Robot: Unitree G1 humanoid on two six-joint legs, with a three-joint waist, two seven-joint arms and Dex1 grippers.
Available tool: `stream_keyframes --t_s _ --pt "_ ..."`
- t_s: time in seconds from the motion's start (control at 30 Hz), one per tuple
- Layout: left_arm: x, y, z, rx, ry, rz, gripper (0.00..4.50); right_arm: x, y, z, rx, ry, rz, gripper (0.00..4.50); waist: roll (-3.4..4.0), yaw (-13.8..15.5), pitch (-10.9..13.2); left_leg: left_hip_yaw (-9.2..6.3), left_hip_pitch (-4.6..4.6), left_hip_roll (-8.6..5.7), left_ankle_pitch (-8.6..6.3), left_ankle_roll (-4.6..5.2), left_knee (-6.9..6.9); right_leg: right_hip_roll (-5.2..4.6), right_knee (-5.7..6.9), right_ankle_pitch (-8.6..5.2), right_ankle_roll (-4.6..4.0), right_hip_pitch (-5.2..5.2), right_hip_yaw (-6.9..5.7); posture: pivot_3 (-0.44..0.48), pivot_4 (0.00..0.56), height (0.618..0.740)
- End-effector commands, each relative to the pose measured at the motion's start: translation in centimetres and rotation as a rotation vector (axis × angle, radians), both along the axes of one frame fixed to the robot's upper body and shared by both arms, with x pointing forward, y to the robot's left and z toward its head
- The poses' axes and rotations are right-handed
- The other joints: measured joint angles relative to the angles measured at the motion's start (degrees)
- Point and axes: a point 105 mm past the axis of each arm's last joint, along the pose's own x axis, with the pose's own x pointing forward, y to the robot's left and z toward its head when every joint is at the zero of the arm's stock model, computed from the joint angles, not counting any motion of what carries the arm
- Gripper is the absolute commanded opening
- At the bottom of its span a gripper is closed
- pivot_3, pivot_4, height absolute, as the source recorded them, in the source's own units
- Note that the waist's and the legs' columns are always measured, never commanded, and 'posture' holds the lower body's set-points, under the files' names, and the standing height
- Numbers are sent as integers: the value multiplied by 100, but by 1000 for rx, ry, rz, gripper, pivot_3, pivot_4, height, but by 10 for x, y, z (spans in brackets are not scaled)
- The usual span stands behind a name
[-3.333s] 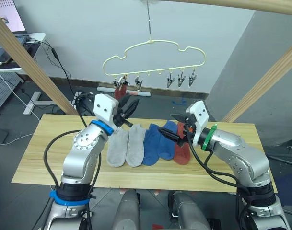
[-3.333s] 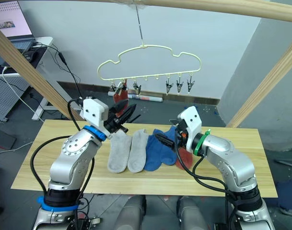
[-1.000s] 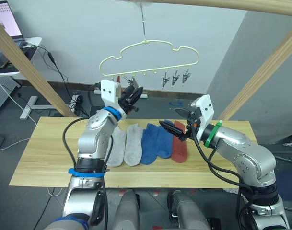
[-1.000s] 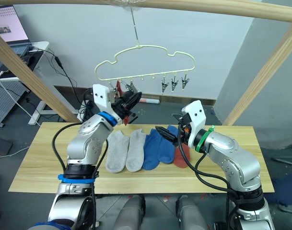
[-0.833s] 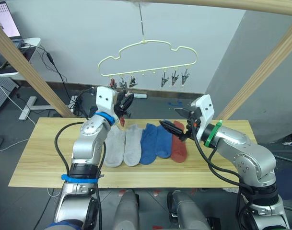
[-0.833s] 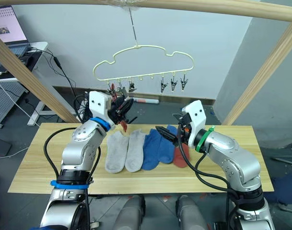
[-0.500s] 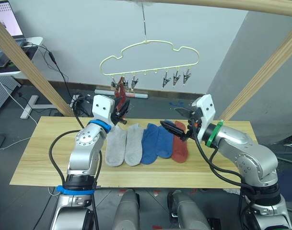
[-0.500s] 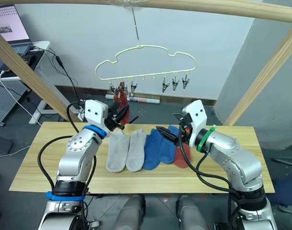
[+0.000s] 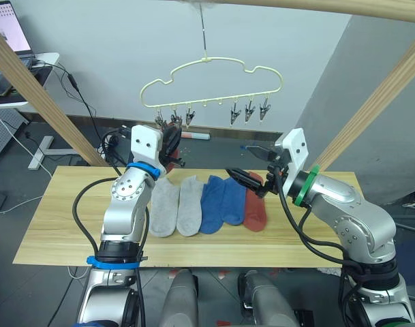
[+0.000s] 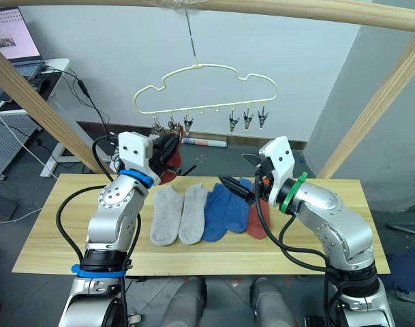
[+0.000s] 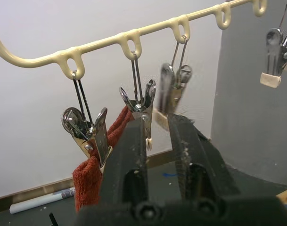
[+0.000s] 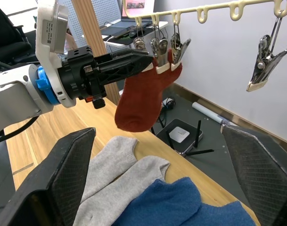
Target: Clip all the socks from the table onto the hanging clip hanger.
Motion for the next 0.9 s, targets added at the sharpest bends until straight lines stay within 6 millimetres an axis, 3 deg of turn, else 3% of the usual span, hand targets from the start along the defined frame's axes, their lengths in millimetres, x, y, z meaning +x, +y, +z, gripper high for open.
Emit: stream_keyframes --t_s 0.03,0.1,0.23,0.6,0.9 --pt "-3 4 14 -17 -61 20 822 -8 4 20 27 -81 22 4500 0 0 0 0 0 0 0 0 0 0 0 0 0 0 1 150 255 740" --pt "-4 3 15 -19 -63 14 822 -7 4 21 28 -80 20 4500 0 -1 0 1 0 0 0 0 1 0 0 0 0 0 1 150 255 740" --pt "-2 5 16 -19 -68 32 1697 -6 3 20 22 -76 17 4500 0 -1 0 0 0 0 0 0 1 0 0 0 0 0 0 150 255 740" --pt "3 3 16 -22 -63 29 1697 -1 -3 18 21 -76 0 4500 0 0 0 0 0 0 0 0 0 0 -1 0 0 0 -1 151 252 740" --pt "15 -5 28 -40 -98 14 1697 -7 0 24 14 -102 26 4500 0 0 0 1 -1 -2 0 0 0 0 -2 0 0 0 0 143 251 740"
